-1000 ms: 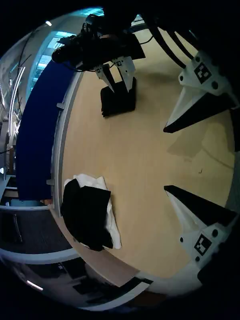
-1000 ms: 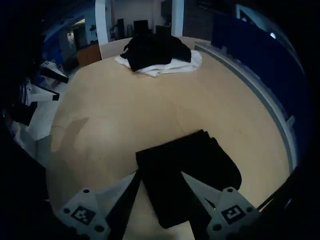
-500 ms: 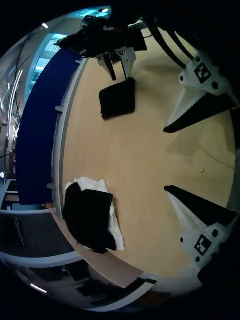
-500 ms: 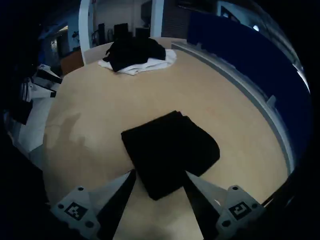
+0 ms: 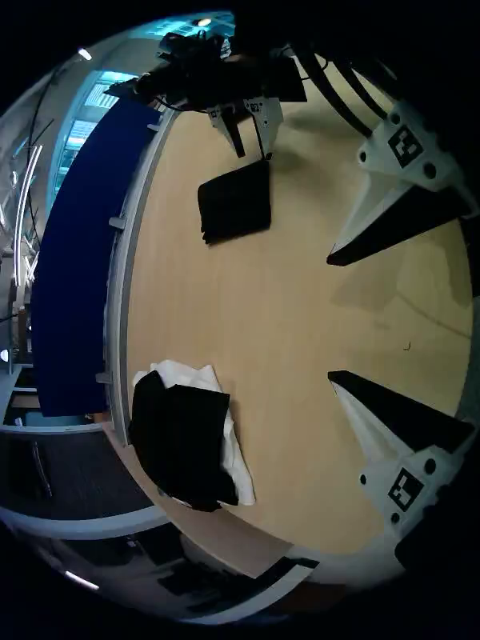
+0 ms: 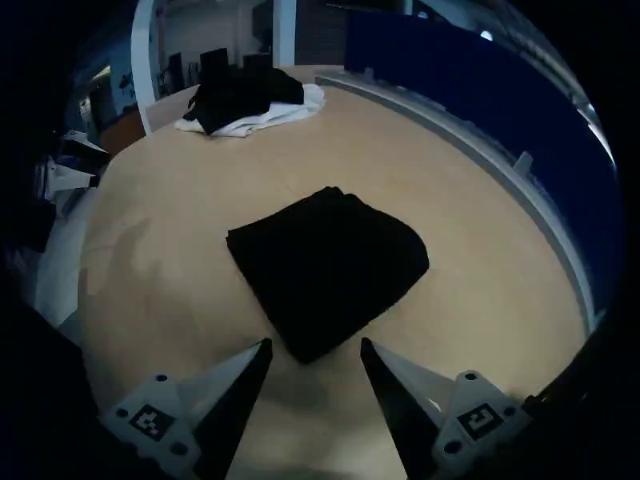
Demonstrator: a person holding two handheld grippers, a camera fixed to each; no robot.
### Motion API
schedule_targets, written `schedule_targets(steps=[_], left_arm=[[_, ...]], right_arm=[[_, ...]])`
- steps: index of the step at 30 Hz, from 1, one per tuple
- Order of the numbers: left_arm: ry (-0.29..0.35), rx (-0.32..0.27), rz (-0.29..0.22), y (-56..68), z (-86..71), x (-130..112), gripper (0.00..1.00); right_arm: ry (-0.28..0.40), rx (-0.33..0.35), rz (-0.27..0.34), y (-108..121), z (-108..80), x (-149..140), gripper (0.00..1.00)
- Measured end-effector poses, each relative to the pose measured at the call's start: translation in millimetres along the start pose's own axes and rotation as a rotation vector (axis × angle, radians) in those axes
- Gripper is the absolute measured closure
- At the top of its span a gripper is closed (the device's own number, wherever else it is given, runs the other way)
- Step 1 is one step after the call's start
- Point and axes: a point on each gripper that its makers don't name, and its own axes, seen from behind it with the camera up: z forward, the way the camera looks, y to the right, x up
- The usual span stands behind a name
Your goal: Fold towel
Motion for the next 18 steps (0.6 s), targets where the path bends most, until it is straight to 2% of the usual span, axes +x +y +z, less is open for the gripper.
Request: schedule_targets(steps=[10, 18], left_arm=[[-0.004, 0.001, 0.001, -1.5, 2.6, -3, 0.03], [-0.006, 0.003, 0.001, -3.1, 2.8, -3, 0.03]], right_arm=[[-0.009, -0.006, 0.042, -7, 8.1, -12, 0.17], [-0.005, -0.009, 0.073, -9, 13.9, -13, 0.66]])
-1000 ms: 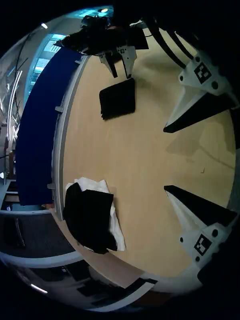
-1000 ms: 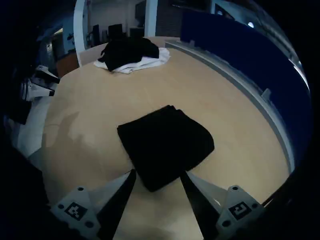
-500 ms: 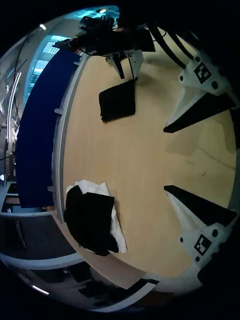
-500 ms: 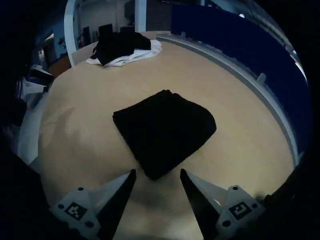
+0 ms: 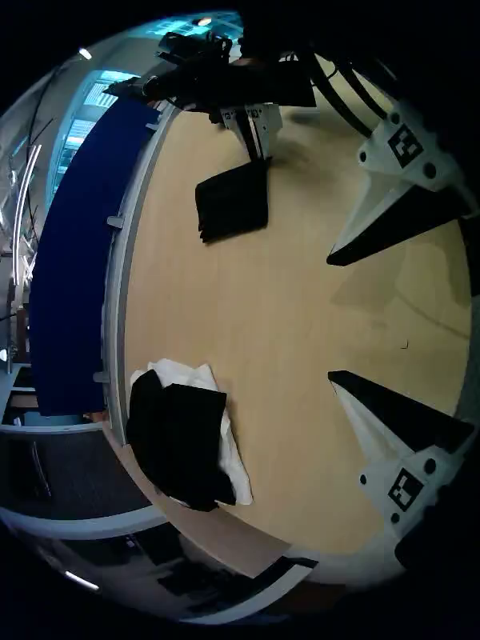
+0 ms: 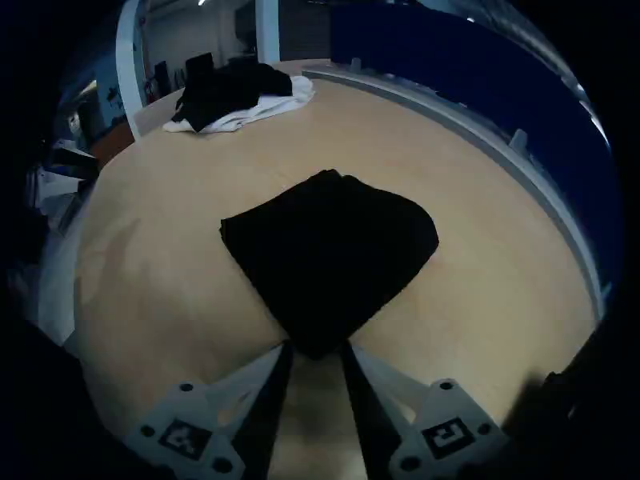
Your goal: Fold towel
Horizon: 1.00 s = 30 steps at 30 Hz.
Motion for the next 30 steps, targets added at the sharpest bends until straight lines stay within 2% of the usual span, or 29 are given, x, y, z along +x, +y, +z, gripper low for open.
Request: schedule_targets(steps=[2, 6, 8, 16, 22, 30], left_arm=[[0.001, 0.0, 0.0, -0.4, -0.5, 1, 0.03], [0.0, 0.001, 0.0, -1.3, 0.4, 0, 0.02], [-0.002, 0.001, 0.001, -1.5, 0.8, -1, 0.03], [-0.001, -0.002, 0.006, -0.4, -1.4, 1, 0.03], [0.007, -0.006, 0.01, 0.0, -2.6, 6, 0.02], [0.032, -0.012, 0.016, 2.0, -5.2, 18, 0.02]], right_arm=[[0.002, -0.005, 0.009, 1, 2.7, -1, 0.74], [0.009, -0.009, 0.032, 3, 5.6, 2, 0.79], [0.013, -0.012, 0.044, 4, 5.2, 4, 0.89], [0.024, -0.013, 0.047, 7, -2.0, 10, 0.91], [0.07, -0.029, 0.028, 14, -21.2, 38, 0.92], [0.172, -0.041, 0.002, 24, -62.4, 103, 0.92]])
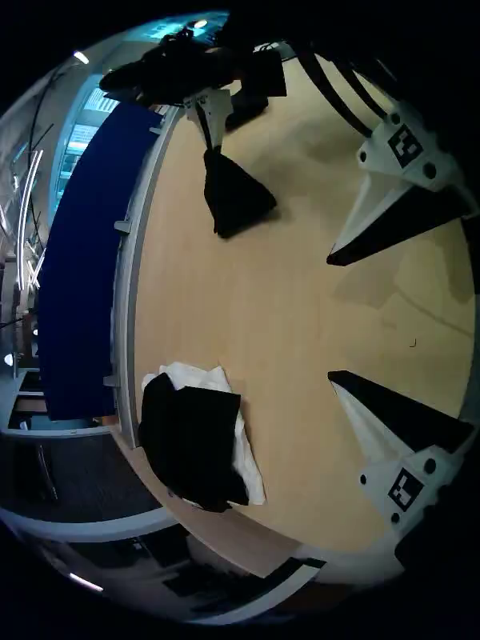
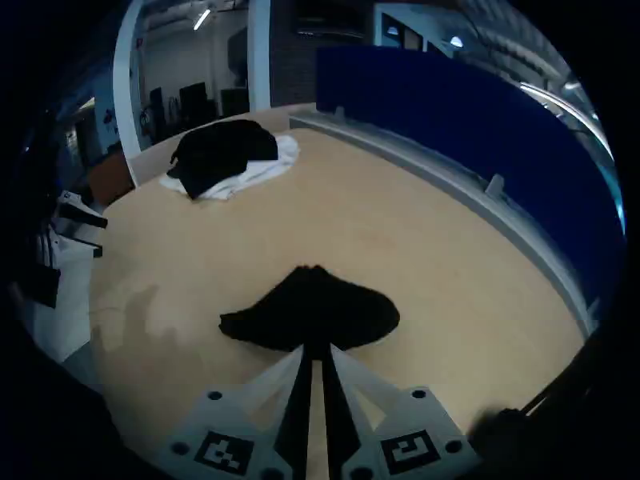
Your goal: Fold towel
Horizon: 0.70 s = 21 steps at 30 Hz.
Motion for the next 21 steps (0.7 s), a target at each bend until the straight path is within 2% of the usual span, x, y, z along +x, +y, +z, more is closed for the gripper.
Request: schedule_targets(steps=[8, 21], left_arm=[[0.028, -0.003, 0.004, 0.9, -2.0, 12, 0.02], [0.049, -0.017, 0.009, 7.2, -6.4, 22, 0.02]], right_arm=[[0.085, -0.014, -0.032, 10, -26.6, 58, 0.92], [0.12, -0.055, -0.026, 27, -48.2, 73, 0.92]])
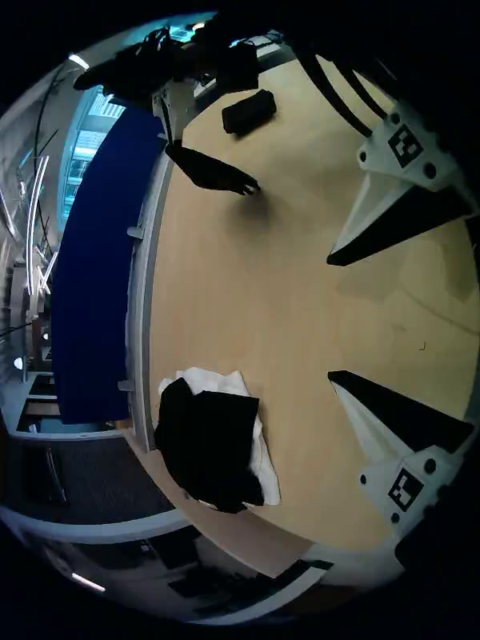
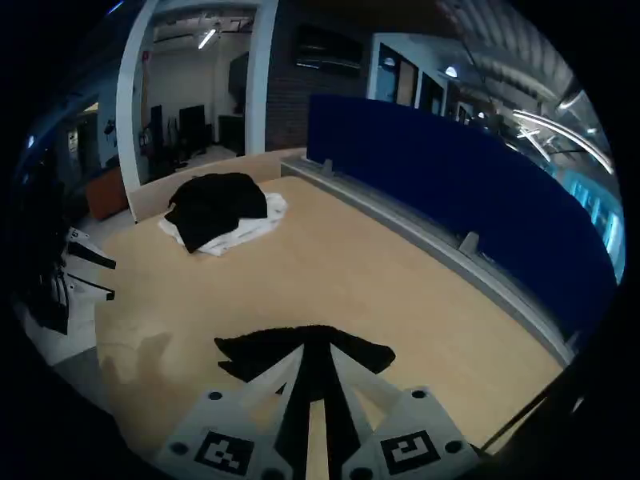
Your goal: Fold towel
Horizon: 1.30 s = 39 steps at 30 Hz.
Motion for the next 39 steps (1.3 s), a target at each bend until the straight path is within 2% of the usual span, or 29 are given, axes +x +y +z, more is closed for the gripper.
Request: schedule_targets(steps=[6, 12, 26, 32, 39], left_arm=[[0.001, -0.007, 0.006, 3.6, 0.1, 2, 0.02], [0.0, -0.013, 0.015, 6.8, 0.9, 3, 0.03], [-0.003, -0.027, 0.031, 16.4, 6.5, 7, 0.02], [-0.005, -0.031, 0.033, 20.6, 8.6, 7, 0.02], [-0.015, -0.034, 0.03, 25.4, 9.7, 7, 0.02]], right_arm=[[0.012, -0.021, 0.011, 16, -12.9, 4, 0.92], [0.019, -0.054, 0.025, 42, -30.6, 4, 0.92], [-0.003, -0.18, 0.059, 129, -82.1, -18, 0.92], [-0.023, -0.234, 0.07, 166, -99.1, -31, 0.92], [-0.042, -0.278, 0.084, 200, -111.8, -44, 0.92]])
